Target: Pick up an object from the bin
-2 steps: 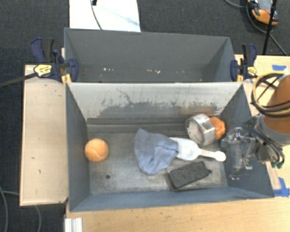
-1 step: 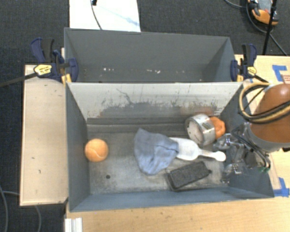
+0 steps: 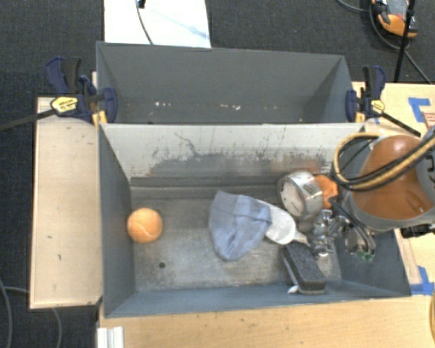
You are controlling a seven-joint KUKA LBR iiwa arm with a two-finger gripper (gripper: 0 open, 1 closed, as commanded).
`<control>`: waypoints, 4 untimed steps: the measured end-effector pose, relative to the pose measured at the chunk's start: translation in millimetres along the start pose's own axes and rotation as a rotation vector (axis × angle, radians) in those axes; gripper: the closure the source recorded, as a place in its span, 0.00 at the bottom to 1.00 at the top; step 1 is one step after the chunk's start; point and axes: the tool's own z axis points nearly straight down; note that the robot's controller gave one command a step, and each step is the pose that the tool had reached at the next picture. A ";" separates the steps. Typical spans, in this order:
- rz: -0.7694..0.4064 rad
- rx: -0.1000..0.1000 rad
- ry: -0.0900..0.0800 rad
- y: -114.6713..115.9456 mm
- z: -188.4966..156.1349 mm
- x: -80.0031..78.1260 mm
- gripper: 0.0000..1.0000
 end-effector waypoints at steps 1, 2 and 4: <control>-0.002 0.000 0.000 0.3 -0.1 -0.2 1.00; -0.008 -0.002 0.032 -1.2 -44.1 6.6 1.00; -0.080 -0.002 0.027 0.8 -95.4 -0.1 0.00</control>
Offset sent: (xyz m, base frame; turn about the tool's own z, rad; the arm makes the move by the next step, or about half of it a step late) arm -0.0051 -0.0054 0.1533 -0.0069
